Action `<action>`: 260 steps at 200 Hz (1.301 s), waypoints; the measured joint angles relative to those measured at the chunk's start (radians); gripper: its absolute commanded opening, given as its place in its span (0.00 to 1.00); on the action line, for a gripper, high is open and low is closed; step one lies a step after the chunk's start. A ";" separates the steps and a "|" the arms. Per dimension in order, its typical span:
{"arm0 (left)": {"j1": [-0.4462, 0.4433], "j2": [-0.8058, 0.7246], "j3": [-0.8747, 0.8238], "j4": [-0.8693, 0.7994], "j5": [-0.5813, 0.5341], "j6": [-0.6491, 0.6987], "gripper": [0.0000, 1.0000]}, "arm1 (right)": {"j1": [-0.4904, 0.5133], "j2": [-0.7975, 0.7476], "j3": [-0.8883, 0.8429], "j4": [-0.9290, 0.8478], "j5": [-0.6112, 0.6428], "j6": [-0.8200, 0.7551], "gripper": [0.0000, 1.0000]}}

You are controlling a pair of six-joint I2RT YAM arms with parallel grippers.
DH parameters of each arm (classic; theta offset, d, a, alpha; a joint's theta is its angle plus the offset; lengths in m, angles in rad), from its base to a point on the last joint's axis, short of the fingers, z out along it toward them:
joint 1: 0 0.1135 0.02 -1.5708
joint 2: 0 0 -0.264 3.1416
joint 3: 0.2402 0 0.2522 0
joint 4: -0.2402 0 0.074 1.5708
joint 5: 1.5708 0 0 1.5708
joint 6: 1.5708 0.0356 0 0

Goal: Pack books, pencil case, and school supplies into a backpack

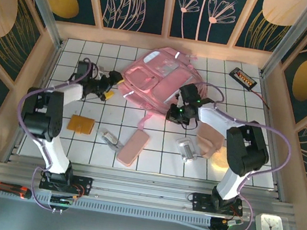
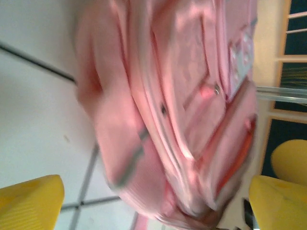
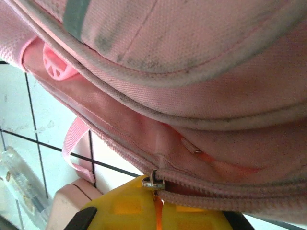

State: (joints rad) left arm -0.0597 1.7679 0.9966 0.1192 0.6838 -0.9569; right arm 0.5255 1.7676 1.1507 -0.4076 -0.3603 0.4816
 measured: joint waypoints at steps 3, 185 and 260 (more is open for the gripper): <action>-0.015 -0.018 -0.020 0.015 -0.003 -0.019 0.99 | 0.003 0.006 0.006 0.000 -0.006 0.007 0.00; -0.312 0.230 -0.130 0.520 -0.019 -0.509 0.00 | 0.126 0.101 0.095 0.076 -0.090 0.119 0.00; -0.312 0.166 -0.084 0.340 -0.007 -0.312 0.00 | 0.064 0.109 0.157 -0.057 -0.106 -0.033 0.00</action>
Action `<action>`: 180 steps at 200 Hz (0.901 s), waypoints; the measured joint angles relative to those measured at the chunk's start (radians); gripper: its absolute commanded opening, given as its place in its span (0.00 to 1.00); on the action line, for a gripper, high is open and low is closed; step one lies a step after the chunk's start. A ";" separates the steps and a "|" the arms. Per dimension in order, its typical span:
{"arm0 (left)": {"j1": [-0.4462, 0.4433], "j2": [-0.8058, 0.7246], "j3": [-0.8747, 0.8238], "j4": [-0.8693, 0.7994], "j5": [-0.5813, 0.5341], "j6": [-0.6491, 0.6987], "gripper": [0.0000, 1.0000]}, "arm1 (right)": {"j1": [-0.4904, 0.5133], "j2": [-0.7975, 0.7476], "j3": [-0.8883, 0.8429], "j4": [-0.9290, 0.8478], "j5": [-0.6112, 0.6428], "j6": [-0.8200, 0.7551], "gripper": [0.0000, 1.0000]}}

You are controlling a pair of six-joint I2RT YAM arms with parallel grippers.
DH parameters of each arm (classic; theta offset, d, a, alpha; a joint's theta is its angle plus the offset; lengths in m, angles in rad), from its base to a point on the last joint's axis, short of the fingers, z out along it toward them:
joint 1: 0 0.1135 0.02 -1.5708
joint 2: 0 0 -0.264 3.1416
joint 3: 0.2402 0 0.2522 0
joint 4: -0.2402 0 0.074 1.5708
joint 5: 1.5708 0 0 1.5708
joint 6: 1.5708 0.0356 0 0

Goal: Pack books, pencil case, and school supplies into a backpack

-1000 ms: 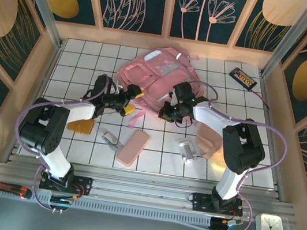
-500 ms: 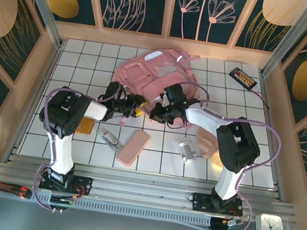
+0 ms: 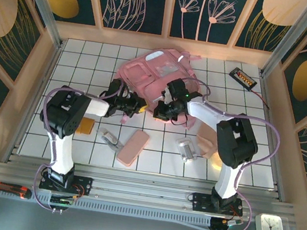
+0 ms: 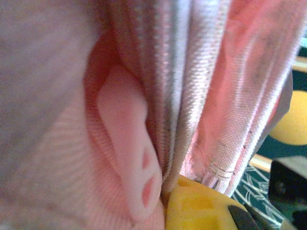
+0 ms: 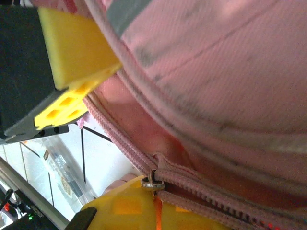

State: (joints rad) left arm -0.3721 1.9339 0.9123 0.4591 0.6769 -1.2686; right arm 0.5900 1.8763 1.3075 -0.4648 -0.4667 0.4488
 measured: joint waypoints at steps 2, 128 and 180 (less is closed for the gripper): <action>0.000 -0.003 0.000 -0.007 0.002 0.008 0.00 | -0.002 -0.002 -0.001 0.000 -0.003 -0.001 0.00; 0.097 -0.108 -0.023 -0.188 0.080 0.188 0.00 | -0.108 -0.022 -0.021 -0.062 -0.180 -0.122 0.13; 0.097 -0.128 -0.063 -0.134 0.069 0.114 0.00 | -0.089 0.008 -0.028 -0.050 -0.162 -0.089 0.32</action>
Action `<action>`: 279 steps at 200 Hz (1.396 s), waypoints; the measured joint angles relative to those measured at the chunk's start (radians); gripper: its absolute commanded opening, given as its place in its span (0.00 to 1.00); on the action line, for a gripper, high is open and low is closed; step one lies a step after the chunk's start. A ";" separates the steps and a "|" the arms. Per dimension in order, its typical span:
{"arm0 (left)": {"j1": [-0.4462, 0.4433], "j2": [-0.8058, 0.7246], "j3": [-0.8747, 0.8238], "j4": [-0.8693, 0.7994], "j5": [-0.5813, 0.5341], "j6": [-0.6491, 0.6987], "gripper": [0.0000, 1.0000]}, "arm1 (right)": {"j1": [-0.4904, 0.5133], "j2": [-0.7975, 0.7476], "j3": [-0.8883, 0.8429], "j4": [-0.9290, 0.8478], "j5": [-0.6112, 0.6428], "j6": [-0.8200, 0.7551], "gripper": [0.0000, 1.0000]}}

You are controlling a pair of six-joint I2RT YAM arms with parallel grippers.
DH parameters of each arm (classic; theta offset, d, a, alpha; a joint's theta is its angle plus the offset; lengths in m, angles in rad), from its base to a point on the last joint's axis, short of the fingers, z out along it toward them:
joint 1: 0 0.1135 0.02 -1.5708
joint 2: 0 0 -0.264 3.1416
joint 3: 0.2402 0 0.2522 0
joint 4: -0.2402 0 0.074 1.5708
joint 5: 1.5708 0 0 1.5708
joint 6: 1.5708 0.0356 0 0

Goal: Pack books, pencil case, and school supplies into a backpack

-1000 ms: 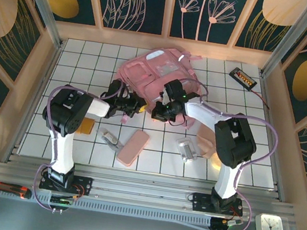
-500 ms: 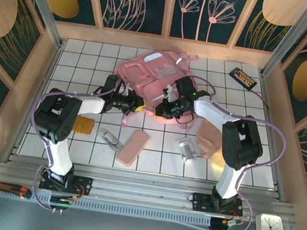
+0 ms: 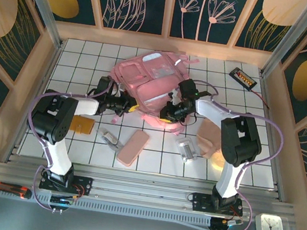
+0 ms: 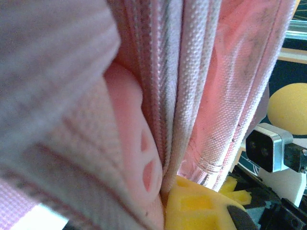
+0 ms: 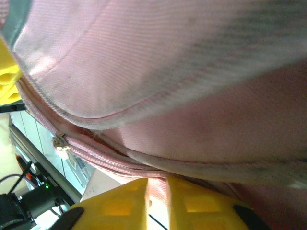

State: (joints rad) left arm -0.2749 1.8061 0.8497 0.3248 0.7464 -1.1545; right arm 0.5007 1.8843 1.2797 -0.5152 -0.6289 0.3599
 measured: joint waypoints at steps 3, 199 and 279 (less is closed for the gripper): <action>0.000 -0.001 -0.001 0.002 0.000 -0.002 0.00 | 0.003 0.000 0.000 0.006 0.000 -0.007 0.35; -0.044 -0.085 -0.056 0.103 -0.049 -0.138 0.00 | 0.424 -0.013 0.326 -0.318 0.641 0.509 0.47; -0.072 -0.115 -0.087 0.152 -0.076 -0.188 0.00 | 0.395 0.011 0.285 -0.275 0.711 0.568 0.45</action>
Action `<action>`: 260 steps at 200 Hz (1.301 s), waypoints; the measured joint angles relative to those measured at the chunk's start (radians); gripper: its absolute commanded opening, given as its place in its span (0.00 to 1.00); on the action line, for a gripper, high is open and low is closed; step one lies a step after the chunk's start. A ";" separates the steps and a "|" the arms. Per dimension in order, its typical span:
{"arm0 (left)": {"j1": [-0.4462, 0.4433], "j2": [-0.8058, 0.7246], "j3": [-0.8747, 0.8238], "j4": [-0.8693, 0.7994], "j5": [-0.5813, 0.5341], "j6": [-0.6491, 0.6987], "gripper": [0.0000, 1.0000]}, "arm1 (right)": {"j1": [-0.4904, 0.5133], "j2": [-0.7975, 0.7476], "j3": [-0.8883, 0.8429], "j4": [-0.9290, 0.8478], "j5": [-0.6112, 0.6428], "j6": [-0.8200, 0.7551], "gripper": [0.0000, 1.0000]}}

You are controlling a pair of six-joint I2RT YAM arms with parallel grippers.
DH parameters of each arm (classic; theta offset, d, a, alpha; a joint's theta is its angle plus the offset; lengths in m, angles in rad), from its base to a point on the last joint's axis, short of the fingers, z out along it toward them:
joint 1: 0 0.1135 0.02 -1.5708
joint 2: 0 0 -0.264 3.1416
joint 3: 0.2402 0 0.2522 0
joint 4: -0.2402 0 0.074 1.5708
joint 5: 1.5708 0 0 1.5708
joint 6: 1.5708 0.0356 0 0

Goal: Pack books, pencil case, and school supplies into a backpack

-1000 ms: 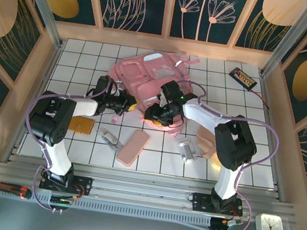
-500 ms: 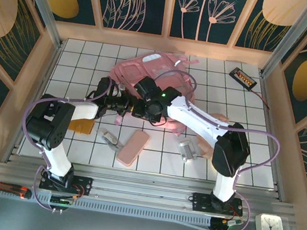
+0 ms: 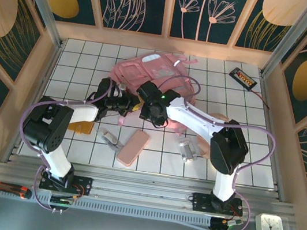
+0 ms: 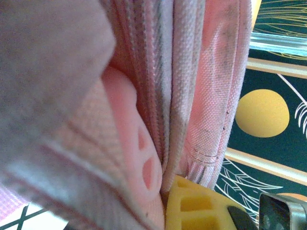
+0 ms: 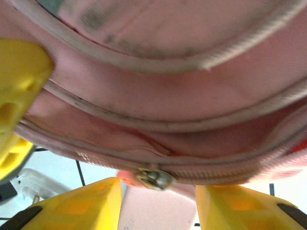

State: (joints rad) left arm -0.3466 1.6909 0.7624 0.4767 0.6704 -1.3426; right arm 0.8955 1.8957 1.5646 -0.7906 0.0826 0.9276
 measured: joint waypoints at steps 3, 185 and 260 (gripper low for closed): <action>0.000 -0.001 -0.002 0.002 0.000 -0.002 0.00 | 0.000 0.004 0.001 0.004 0.000 0.000 0.45; 0.004 -0.008 -0.007 -0.033 0.001 0.050 0.00 | -0.017 0.023 -0.009 0.015 -0.035 -0.022 0.00; 0.101 -0.019 0.082 -0.252 0.098 0.282 0.00 | -0.204 -0.200 -0.272 0.161 -0.274 -0.241 0.00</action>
State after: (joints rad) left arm -0.2459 1.6714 0.8448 0.2245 0.7681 -1.0607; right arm 0.6910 1.6955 1.2922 -0.6300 -0.1909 0.6865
